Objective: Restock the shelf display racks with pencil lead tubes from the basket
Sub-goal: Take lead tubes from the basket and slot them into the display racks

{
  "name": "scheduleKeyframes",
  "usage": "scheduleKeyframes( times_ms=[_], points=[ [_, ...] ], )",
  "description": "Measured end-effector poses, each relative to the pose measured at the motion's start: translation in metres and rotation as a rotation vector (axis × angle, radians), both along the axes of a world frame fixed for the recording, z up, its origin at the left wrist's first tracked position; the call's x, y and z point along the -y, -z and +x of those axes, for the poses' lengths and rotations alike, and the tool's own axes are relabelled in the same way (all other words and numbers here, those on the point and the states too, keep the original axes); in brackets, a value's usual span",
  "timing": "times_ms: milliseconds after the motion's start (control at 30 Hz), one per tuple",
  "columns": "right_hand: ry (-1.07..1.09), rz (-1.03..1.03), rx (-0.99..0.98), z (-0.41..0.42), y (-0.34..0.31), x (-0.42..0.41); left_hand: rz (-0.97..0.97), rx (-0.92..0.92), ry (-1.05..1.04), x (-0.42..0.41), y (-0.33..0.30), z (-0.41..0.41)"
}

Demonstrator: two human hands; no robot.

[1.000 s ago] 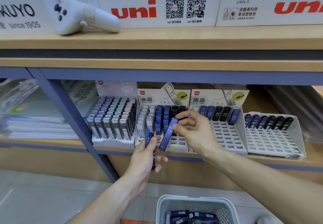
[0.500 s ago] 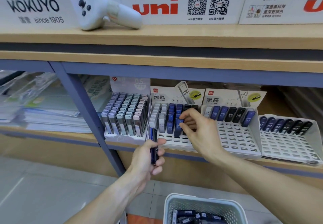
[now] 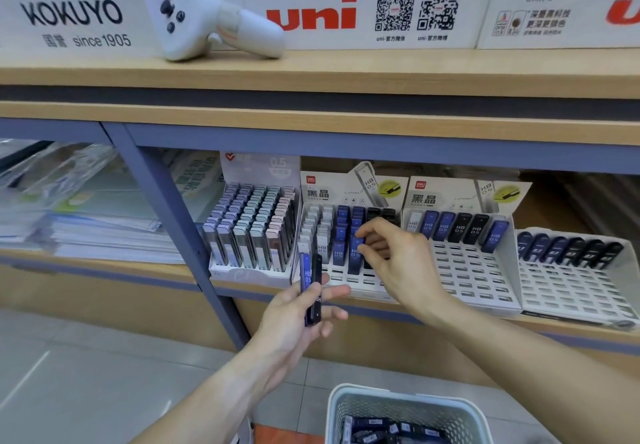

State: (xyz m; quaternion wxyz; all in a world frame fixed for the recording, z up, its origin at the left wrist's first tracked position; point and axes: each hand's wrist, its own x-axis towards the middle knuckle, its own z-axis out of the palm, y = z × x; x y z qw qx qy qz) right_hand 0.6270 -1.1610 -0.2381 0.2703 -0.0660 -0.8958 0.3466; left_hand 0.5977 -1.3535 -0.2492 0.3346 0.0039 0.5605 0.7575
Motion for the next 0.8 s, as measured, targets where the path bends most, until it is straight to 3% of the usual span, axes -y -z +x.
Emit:
scheduleKeyframes(
  times_ms=[600, 800],
  points=[
    [-0.044, 0.068, 0.085, -0.001, 0.005, -0.002, -0.042, -0.047, 0.044, -0.001, 0.008, 0.002],
    [-0.024, 0.056, -0.001, 0.004, -0.008, 0.006, -0.093, -0.058, 0.139, -0.002, 0.009, 0.004]
  ],
)
